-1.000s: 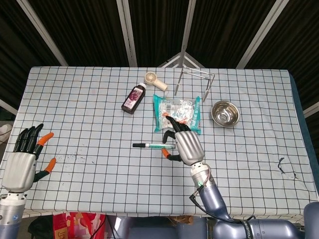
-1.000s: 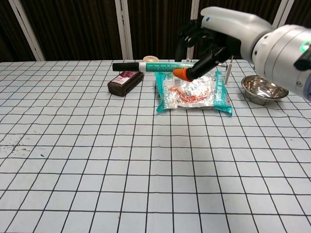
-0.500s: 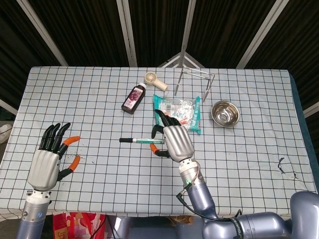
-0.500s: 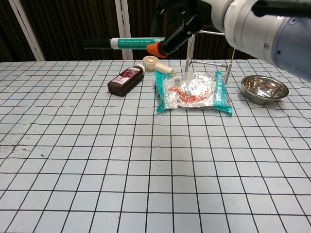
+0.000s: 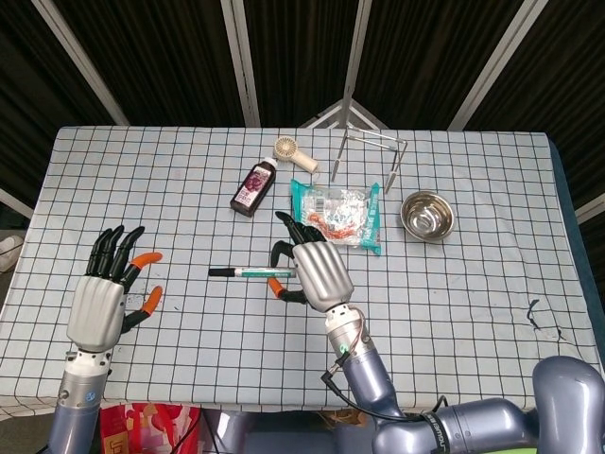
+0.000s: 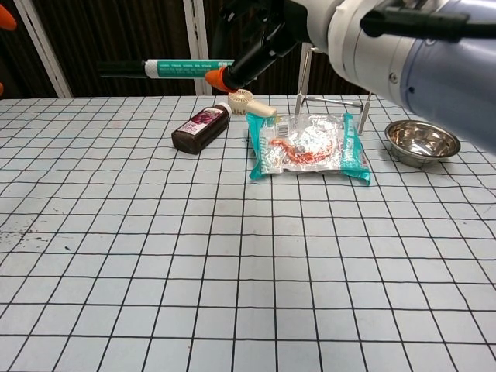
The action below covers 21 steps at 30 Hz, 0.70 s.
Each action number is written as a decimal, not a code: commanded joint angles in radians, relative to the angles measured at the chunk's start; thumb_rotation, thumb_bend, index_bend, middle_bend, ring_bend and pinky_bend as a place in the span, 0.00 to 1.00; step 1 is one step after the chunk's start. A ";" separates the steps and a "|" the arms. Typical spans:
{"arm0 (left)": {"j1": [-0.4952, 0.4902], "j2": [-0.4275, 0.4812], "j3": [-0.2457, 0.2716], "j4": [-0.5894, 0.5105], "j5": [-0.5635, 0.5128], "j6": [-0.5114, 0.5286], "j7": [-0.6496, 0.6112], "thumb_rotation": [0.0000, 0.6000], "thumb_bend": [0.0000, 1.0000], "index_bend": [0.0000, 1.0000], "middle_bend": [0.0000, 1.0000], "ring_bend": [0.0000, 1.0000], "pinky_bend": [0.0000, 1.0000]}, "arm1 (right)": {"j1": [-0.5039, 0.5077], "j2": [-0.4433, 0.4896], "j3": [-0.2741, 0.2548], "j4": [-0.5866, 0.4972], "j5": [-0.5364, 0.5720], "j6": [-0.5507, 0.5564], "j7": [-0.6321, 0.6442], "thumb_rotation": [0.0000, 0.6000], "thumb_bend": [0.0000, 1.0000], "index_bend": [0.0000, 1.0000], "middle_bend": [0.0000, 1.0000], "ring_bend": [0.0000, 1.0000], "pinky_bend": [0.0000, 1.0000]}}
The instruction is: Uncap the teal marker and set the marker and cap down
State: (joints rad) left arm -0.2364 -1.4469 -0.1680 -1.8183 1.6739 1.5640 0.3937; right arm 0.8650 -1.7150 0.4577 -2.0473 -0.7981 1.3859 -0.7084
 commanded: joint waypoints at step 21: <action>-0.105 -0.199 -0.029 0.108 0.050 -0.019 0.025 1.00 0.43 0.43 0.14 0.00 0.00 | 0.026 0.004 -0.009 -0.005 0.005 0.014 0.030 1.00 0.50 0.78 0.10 0.18 0.19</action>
State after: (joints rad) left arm -0.3383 -1.6412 -0.1972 -1.7146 1.7231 1.5471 0.4170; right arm 0.8912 -1.7111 0.4490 -2.0519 -0.7929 1.3991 -0.6784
